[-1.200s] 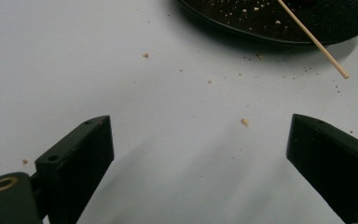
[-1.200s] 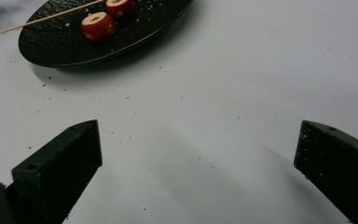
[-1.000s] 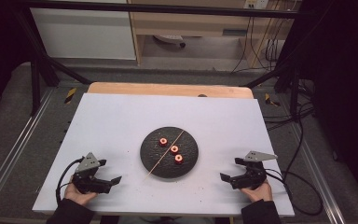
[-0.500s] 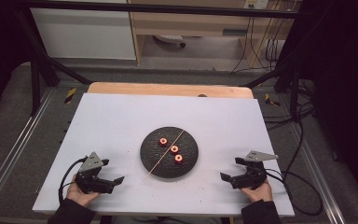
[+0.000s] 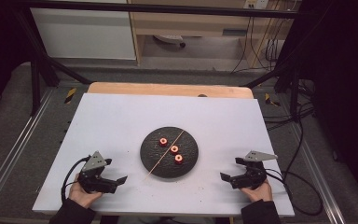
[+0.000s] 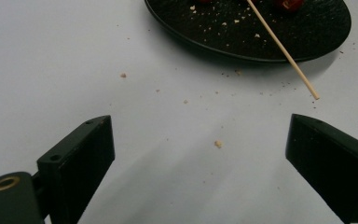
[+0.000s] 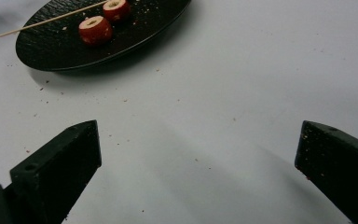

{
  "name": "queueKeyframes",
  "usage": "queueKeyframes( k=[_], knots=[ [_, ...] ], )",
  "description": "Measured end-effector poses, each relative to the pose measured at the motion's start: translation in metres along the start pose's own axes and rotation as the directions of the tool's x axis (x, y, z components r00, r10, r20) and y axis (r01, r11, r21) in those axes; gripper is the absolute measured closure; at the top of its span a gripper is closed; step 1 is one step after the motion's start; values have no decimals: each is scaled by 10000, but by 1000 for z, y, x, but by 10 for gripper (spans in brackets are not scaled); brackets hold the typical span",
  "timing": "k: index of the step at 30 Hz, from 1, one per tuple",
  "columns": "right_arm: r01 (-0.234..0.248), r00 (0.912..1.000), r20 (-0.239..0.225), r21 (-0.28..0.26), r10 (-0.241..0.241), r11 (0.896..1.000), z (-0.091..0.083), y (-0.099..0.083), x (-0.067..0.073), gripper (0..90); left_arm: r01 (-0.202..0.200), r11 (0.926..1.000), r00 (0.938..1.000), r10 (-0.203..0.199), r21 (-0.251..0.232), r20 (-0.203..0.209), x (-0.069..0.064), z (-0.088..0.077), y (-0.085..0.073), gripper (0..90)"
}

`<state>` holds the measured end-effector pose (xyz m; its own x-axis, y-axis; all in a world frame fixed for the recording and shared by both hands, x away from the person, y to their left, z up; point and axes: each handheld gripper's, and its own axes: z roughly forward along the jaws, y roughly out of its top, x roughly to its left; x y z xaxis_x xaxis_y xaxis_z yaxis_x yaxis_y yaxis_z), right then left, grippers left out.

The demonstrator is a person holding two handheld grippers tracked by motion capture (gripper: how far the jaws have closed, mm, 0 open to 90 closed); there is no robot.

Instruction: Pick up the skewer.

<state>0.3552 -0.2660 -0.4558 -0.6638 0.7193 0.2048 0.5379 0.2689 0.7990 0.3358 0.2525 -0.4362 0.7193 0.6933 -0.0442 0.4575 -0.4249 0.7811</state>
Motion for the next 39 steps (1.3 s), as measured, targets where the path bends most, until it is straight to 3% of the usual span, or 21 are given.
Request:
queueKeyframes(
  k=[11, 20, 28, 39],
  knots=[
    [15, 10000, 75, 17, -16, 10000, 0, 0, 0, 6, 10, 10000, 10000, -10, 85, 1, -6, 3, 11, 83],
    [-34, 9999, 98, 45, 34, 10000, 0, 0, 1, 6, -185, 9997, 9998, 184, 154, 75, -20, 8, 31, 93],
    [-1, 10000, 89, 60, 1, 10000, 0, 0, 1, 7, -539, 9972, 9985, 538, 513, 37, -33, 23, 53, 122],
    [-33, 10000, 65, 125, 32, 9999, 1, -1, 1, 8, -546, 9919, 9984, 559, 1143, -82, -44, 50, 73, 224]
  ],
)
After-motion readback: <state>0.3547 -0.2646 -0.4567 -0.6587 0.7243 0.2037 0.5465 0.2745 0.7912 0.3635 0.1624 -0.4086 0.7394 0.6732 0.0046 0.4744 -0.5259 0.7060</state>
